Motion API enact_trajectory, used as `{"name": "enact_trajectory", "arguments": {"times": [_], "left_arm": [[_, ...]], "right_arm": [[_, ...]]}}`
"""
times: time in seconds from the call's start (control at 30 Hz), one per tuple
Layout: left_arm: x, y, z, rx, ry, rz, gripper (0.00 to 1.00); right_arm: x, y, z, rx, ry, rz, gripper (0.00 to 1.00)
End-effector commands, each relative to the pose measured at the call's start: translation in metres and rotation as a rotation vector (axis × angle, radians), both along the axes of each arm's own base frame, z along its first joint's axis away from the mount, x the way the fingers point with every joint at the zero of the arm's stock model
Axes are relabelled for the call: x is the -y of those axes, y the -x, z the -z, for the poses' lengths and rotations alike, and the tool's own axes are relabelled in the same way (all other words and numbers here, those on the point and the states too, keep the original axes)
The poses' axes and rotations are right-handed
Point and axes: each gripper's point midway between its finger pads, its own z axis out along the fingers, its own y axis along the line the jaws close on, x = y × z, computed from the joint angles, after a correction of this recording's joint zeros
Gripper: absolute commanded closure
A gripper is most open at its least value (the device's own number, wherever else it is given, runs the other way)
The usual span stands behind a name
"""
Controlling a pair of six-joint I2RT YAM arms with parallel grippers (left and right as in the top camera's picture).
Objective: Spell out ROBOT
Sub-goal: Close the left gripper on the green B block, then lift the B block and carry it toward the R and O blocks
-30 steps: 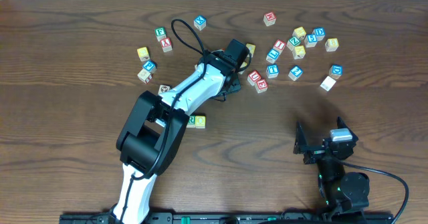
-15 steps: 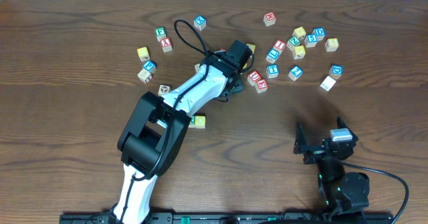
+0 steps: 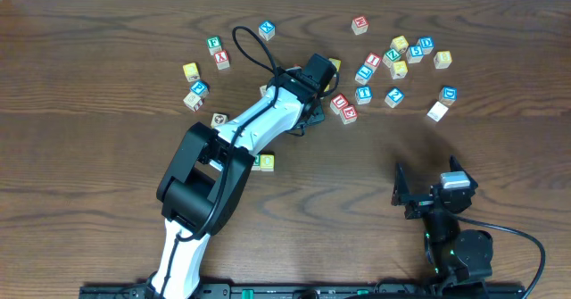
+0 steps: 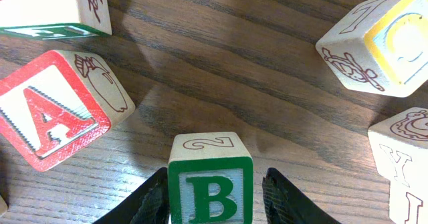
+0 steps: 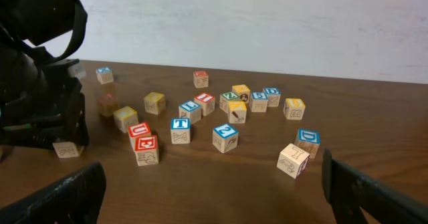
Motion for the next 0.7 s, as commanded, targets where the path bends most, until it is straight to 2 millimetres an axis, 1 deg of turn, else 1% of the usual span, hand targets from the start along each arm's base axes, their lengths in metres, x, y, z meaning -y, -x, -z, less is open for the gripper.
{"name": "enact_trajectory", "arguments": {"times": [0.0,0.67], "left_arm": [[-0.0046,0.0044,0.0112,-0.021,-0.024,0.003,0.56],[-0.0079,0.0048,0.0141,-0.017,-0.039,-0.001,0.56]], "right_arm": [[0.0011,0.0001,0.0002,0.002,0.011,0.003,0.01],[0.0011,0.0001,0.0001,0.002,0.011,0.003,0.01]]}}
